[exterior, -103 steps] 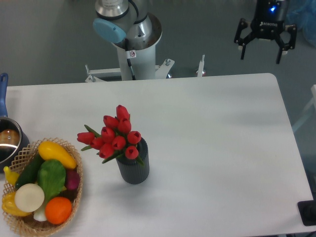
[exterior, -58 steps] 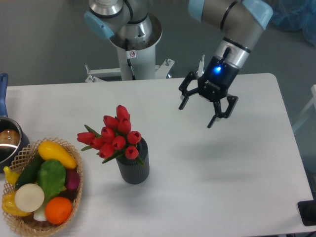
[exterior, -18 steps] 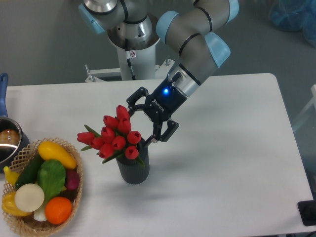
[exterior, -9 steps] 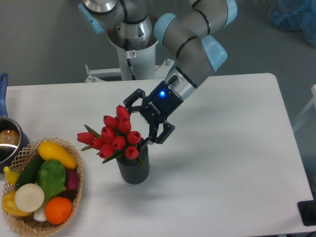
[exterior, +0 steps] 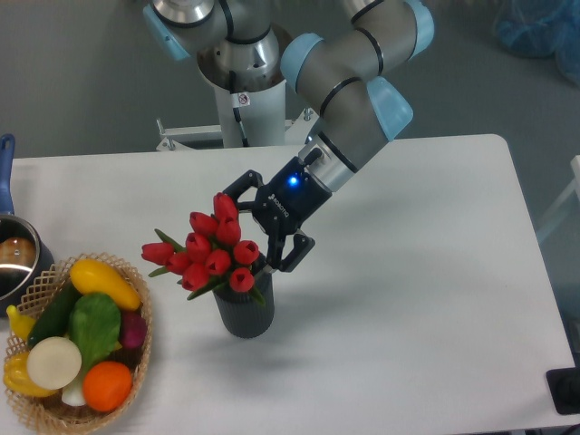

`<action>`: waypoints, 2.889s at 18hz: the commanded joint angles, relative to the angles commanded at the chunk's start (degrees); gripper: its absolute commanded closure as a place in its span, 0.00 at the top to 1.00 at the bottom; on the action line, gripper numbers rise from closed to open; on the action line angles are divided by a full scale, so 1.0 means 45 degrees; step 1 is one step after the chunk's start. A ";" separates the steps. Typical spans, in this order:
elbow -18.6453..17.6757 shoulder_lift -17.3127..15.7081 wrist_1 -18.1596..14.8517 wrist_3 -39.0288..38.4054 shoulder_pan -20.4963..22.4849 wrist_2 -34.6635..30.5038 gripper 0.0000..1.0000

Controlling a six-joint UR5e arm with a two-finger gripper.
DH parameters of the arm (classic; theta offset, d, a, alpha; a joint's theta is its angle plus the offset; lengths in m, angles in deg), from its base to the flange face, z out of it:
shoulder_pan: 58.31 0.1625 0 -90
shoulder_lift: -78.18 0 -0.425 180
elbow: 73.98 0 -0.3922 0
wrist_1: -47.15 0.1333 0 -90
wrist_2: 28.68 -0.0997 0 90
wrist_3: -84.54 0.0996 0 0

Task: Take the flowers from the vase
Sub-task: 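Lower the gripper around the tulip stems and close it, then adjust the grip on the tulip bunch, tilting it upright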

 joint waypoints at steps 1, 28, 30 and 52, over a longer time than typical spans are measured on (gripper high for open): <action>0.0001 0.0001 -0.0019 0.0000 0.0000 -0.0019 1.00; -0.0038 0.0001 -0.0038 -0.0156 0.0038 0.0058 0.44; -0.0038 0.0001 -0.0038 -0.0156 0.0039 0.0078 0.38; 0.0040 -0.0253 -0.0116 -0.0937 0.0586 0.2383 0.33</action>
